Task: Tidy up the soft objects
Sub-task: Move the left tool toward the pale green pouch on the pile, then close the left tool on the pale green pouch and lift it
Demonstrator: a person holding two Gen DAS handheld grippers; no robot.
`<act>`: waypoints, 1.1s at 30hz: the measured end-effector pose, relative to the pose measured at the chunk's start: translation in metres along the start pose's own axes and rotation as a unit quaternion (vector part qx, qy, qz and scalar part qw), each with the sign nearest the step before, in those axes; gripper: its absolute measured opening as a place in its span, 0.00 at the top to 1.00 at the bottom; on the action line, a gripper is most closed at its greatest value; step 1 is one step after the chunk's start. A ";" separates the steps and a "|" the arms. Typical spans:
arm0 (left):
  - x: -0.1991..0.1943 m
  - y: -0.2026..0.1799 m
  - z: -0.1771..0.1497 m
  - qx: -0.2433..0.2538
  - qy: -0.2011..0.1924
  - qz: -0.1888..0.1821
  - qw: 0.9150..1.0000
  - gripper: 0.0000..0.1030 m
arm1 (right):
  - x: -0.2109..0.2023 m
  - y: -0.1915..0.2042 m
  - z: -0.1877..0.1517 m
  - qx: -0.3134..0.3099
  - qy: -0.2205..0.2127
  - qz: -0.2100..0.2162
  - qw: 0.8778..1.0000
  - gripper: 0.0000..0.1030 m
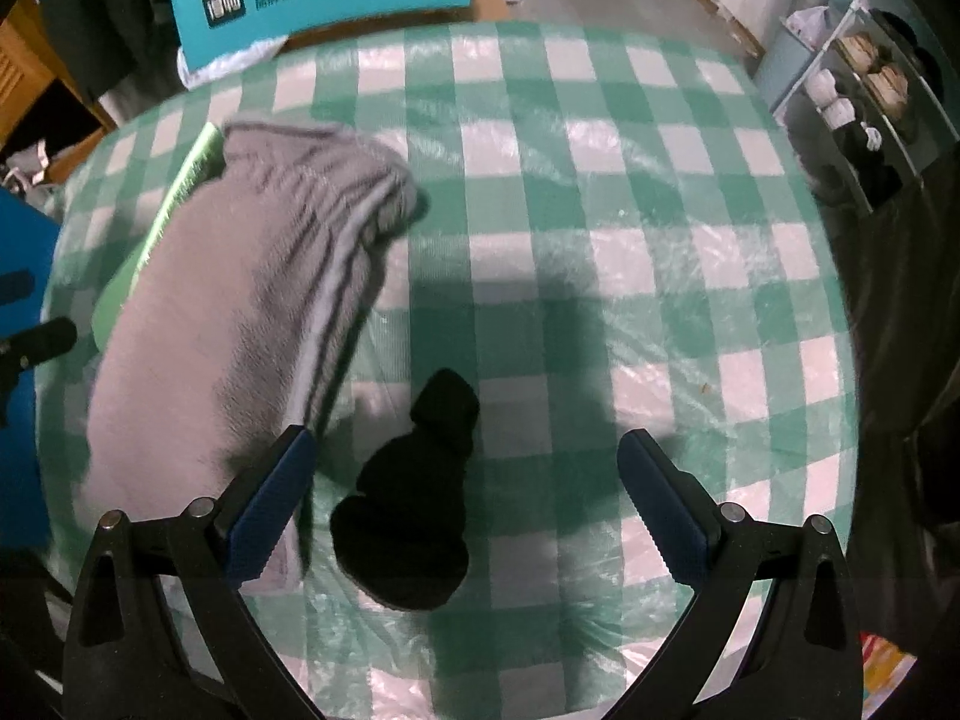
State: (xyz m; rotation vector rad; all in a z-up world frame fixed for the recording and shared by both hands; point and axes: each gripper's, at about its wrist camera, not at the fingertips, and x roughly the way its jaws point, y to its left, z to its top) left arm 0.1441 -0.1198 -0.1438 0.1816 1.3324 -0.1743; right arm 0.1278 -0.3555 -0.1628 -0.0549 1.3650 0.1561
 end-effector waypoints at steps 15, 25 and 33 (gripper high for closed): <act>0.032 -0.016 0.014 0.029 0.020 0.013 0.999 0.11 | 0.028 -0.005 -0.016 0.003 0.022 0.034 0.999 0.40; 0.047 -0.019 0.017 0.034 0.015 0.011 0.999 0.21 | 0.027 0.000 -0.005 0.005 0.024 0.056 0.998 0.58; 0.045 -0.026 0.015 0.048 0.015 -0.041 0.998 0.85 | 0.017 0.000 -0.003 0.006 0.014 0.058 0.998 0.59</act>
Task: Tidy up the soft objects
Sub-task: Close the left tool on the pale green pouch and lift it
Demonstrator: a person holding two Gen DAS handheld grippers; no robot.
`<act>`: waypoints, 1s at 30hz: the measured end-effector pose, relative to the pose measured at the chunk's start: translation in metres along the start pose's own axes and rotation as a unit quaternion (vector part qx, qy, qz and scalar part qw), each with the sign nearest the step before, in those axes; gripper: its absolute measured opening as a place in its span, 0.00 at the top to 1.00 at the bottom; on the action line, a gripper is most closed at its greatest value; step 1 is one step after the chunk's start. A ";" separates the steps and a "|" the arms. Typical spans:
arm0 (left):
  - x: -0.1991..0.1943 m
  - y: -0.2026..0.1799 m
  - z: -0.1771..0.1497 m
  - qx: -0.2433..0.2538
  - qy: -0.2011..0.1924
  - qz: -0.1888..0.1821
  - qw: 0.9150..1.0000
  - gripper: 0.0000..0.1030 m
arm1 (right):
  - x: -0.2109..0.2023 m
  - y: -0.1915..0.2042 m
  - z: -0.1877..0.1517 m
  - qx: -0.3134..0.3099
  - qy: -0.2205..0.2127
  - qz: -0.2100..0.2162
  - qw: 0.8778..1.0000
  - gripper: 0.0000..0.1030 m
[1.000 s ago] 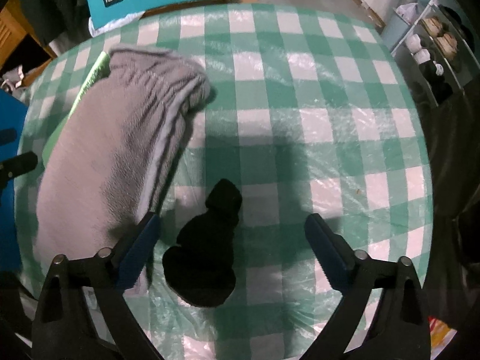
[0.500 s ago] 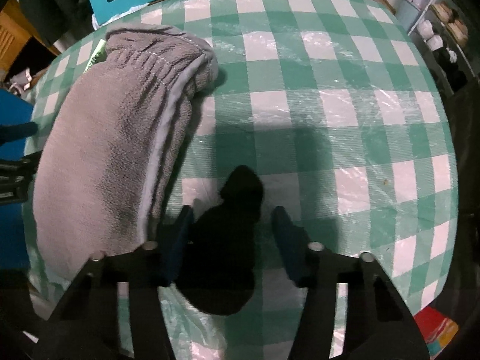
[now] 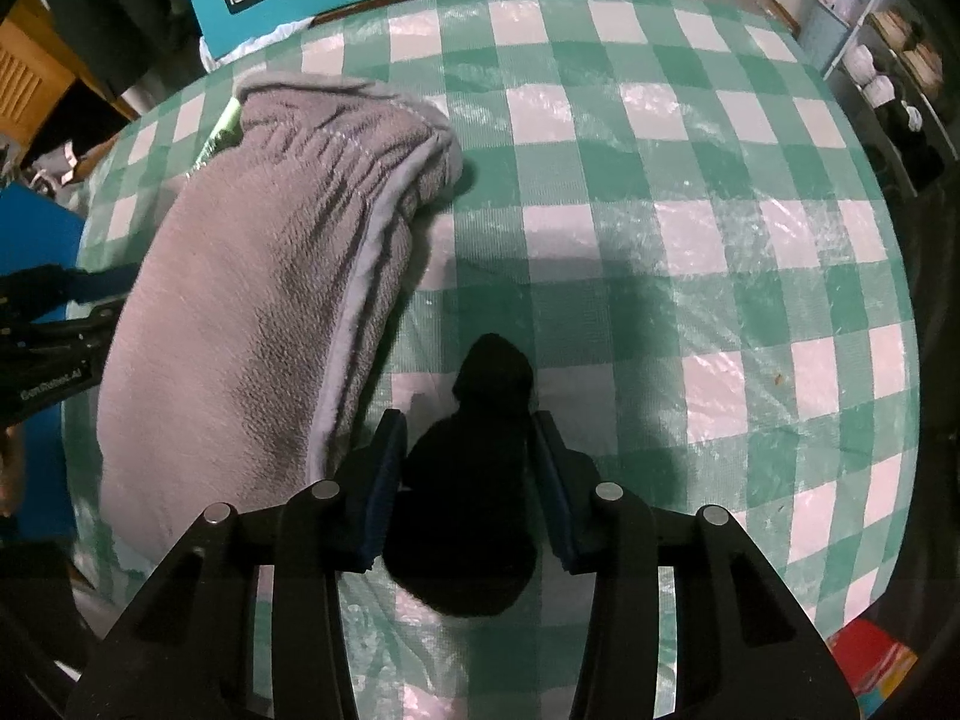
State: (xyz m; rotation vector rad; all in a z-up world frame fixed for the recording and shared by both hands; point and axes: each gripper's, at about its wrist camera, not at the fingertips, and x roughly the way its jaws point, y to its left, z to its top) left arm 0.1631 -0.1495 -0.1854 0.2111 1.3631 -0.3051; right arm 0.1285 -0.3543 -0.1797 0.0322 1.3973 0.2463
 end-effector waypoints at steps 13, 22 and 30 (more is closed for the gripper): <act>-0.017 0.010 -0.021 -0.023 0.004 0.005 1.000 0.95 | -0.023 0.013 0.002 -0.010 -0.026 0.004 1.000 0.60; -0.029 0.017 -0.057 -0.041 0.027 0.033 0.998 0.94 | -0.029 0.000 0.001 0.010 -0.024 -0.009 1.000 0.61; -0.026 0.029 -0.063 -0.057 0.035 0.057 0.996 0.54 | -0.024 -0.008 -0.005 0.028 -0.011 -0.013 0.999 0.40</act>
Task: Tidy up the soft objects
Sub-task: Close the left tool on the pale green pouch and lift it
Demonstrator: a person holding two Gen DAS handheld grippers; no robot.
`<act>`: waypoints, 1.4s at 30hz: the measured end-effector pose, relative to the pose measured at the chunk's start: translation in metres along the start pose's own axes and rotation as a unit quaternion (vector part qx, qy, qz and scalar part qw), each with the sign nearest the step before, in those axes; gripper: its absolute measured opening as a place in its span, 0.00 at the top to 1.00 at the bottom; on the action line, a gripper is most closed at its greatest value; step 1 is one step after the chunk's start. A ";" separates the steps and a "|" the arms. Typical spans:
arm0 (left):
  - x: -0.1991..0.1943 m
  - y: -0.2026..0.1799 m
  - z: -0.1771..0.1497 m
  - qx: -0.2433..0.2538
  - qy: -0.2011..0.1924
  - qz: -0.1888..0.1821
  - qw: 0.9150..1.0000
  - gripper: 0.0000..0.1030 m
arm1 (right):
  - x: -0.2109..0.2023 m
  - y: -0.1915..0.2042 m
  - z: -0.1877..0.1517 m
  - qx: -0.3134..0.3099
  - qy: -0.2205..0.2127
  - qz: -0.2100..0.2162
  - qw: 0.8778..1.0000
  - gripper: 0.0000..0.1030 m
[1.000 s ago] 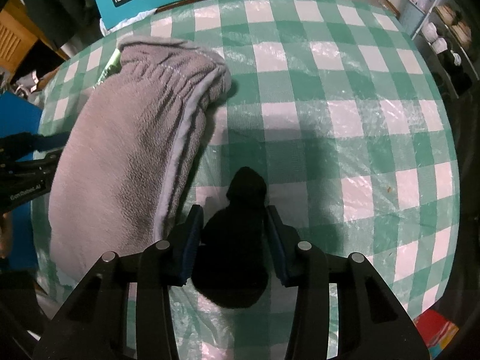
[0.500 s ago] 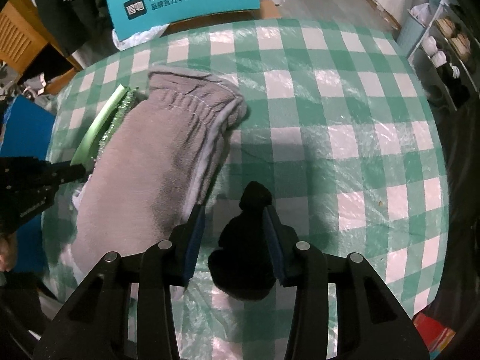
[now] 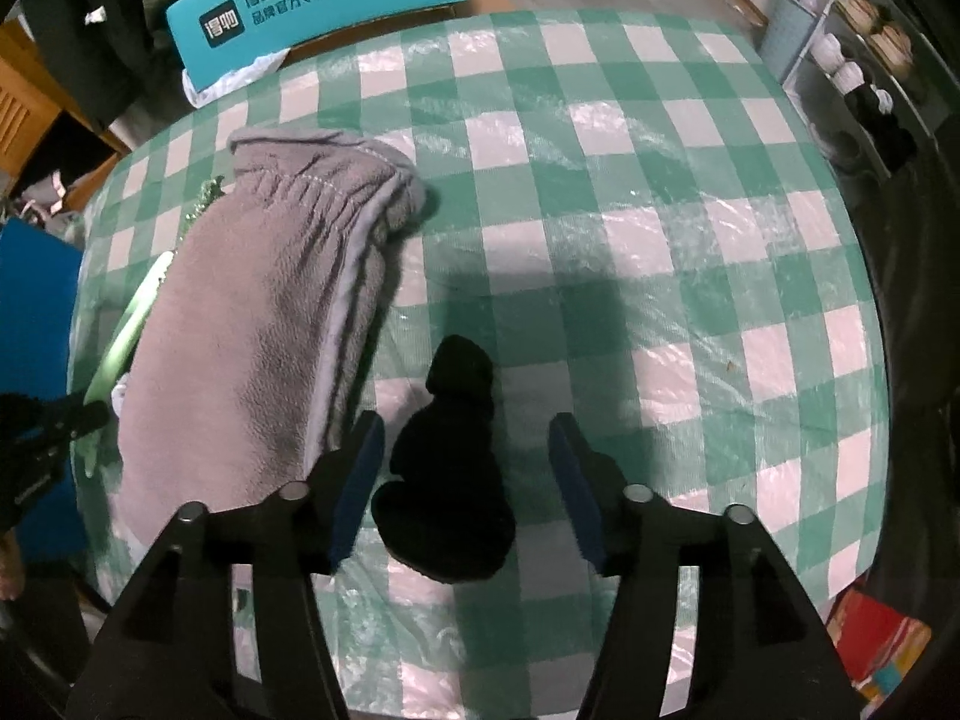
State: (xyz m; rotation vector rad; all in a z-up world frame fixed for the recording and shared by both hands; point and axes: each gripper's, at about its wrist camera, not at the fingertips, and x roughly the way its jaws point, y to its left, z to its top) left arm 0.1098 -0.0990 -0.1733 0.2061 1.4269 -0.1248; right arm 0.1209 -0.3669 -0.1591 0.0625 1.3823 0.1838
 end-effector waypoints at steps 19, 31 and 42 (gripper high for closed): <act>0.032 -0.003 0.038 0.040 -0.012 0.050 0.998 0.24 | 0.019 0.006 -0.006 -0.016 0.027 -0.006 1.000 0.31; 0.019 -0.014 0.013 0.044 -0.034 0.042 0.998 0.42 | 0.038 0.026 -0.012 -0.051 0.031 -0.043 0.997 0.42; 0.013 -0.018 0.004 0.034 -0.023 -0.016 0.999 0.95 | 0.035 0.031 -0.018 -0.058 0.023 -0.036 0.997 0.60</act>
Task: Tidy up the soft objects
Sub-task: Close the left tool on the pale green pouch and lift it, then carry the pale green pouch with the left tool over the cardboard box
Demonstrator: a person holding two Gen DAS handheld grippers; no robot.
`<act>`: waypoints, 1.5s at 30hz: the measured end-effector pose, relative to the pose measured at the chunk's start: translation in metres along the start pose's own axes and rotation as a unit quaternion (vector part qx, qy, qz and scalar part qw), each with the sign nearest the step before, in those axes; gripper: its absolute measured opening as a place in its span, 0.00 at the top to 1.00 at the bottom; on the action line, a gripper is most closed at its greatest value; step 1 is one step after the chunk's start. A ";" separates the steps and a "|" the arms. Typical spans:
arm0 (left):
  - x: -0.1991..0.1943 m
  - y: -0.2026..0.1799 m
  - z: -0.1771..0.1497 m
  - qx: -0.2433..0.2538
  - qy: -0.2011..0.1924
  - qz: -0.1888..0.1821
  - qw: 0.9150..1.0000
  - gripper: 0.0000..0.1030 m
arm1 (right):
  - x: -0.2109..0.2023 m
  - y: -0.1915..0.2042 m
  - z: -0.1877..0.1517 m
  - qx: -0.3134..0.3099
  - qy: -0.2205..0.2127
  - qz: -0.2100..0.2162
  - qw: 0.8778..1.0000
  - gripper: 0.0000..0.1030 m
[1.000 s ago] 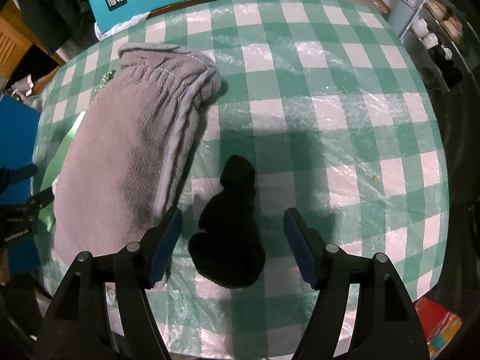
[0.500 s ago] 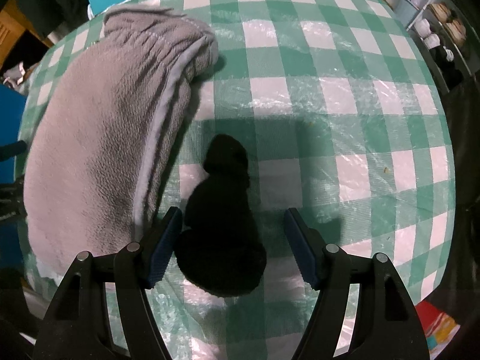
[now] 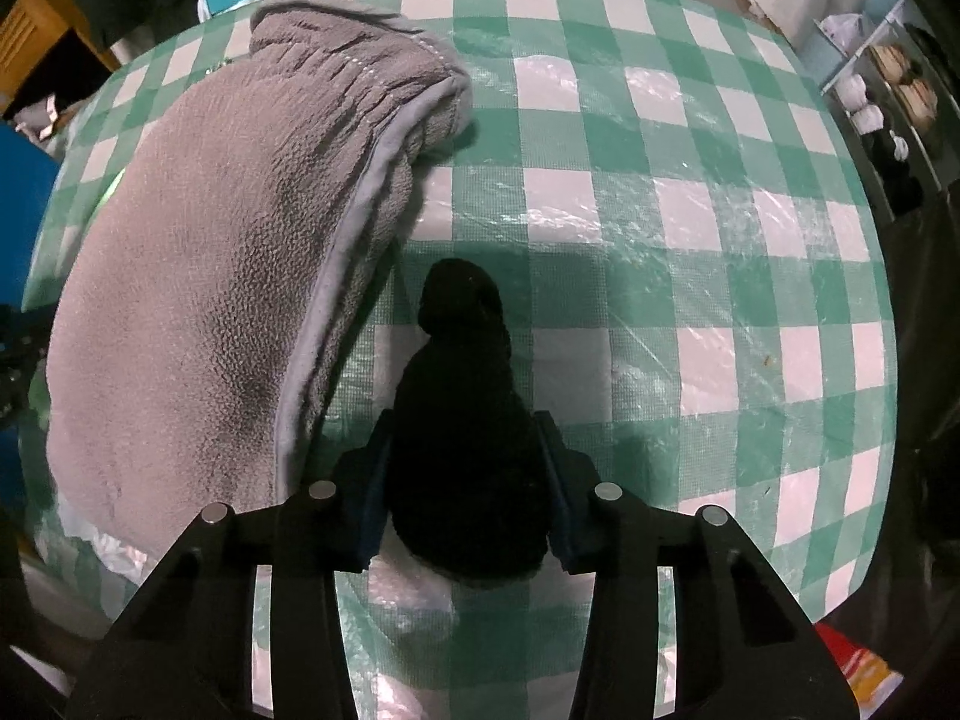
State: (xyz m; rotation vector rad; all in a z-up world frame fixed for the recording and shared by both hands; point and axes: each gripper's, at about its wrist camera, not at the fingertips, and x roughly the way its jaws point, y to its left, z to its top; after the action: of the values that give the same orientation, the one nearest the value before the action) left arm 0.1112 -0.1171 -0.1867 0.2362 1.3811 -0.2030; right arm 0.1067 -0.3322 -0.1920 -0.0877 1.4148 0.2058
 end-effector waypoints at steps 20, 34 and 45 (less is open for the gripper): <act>-0.063 0.008 -0.003 -0.020 -0.060 -0.022 0.998 0.96 | -0.062 -0.001 0.020 0.004 -0.063 0.025 0.998 0.60; -0.119 0.017 -0.023 -0.023 -0.111 -0.003 0.994 0.96 | -0.110 0.032 0.020 -0.044 -0.111 0.030 0.992 0.60; -0.151 0.037 -0.044 -0.038 -0.138 0.006 0.990 0.96 | -0.147 0.087 0.022 -0.098 -0.142 0.056 0.983 0.60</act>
State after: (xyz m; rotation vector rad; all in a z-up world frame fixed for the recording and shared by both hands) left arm 0.0528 -0.0683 -0.0438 0.1458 1.1106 -0.1657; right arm 0.0907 -0.2561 -0.0380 -0.1355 1.1140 0.4346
